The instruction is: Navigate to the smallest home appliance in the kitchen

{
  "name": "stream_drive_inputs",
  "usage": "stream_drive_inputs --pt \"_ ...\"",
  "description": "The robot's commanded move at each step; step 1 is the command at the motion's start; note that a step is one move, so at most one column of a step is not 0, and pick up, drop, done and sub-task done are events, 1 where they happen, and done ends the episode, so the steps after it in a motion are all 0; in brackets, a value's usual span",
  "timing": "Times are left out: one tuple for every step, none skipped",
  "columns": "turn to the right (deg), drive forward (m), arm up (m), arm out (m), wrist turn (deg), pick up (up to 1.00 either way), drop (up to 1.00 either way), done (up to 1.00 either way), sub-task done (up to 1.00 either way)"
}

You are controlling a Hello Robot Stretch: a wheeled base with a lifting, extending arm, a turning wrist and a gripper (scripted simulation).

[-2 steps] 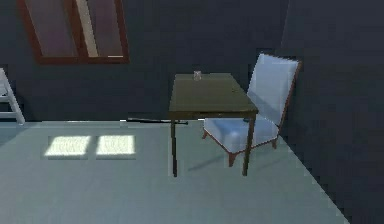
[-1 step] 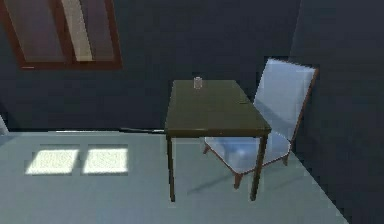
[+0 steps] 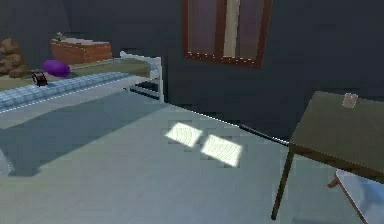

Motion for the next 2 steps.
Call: stream_drive_inputs --pt "0.0 0.10 0.00 0.00 0.0 0.00 0.00 0.00 0.00" --pt "6.0 0.00 0.00 0.00 0.0 0.00 0.00 0.00 0.00"
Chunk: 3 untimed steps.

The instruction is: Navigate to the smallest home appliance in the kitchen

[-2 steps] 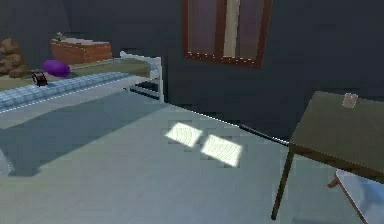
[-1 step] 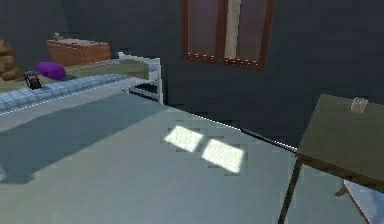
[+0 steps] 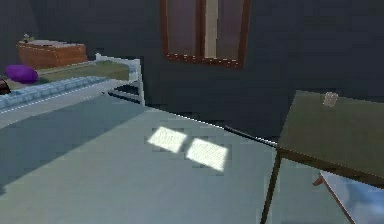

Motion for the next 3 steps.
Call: stream_drive_inputs --pt "3.0 0.00 0.00 0.00 0.0 0.00 0.00 0.00 0.00" --pt "0.0 0.60 0.00 0.00 0.0 0.00 0.00 0.00 0.00" --pt "-45.0 0.00 0.00 0.00 0.0 0.00 0.00 0.00 0.00"
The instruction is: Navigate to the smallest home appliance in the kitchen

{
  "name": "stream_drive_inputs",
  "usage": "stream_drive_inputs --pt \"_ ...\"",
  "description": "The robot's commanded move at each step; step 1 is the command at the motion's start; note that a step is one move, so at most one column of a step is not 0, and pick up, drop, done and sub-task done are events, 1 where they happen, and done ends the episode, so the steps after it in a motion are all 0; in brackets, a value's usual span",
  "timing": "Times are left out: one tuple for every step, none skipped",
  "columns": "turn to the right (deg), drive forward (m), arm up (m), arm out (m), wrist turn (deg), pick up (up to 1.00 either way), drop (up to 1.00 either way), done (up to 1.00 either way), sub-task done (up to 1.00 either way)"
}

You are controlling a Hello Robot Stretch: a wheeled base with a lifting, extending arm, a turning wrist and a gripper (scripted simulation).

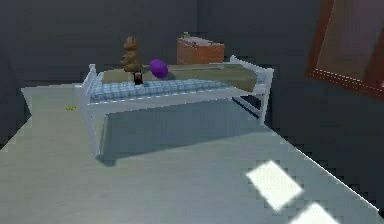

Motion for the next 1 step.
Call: stream_drive_inputs --pt "-15.0 0.00 0.00 0.00 0.0 0.00 0.00 0.00 0.00"
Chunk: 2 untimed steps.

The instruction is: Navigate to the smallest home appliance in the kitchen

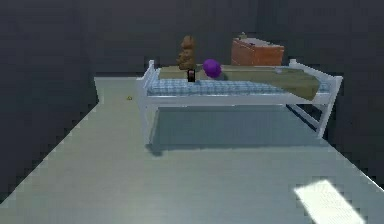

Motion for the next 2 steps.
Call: stream_drive_inputs --pt "0.0 0.45 0.00 0.00 0.0 0.00 0.00 0.00 0.00" --pt "-45.0 0.00 0.00 0.00 0.0 0.00 0.00 0.00 0.00"
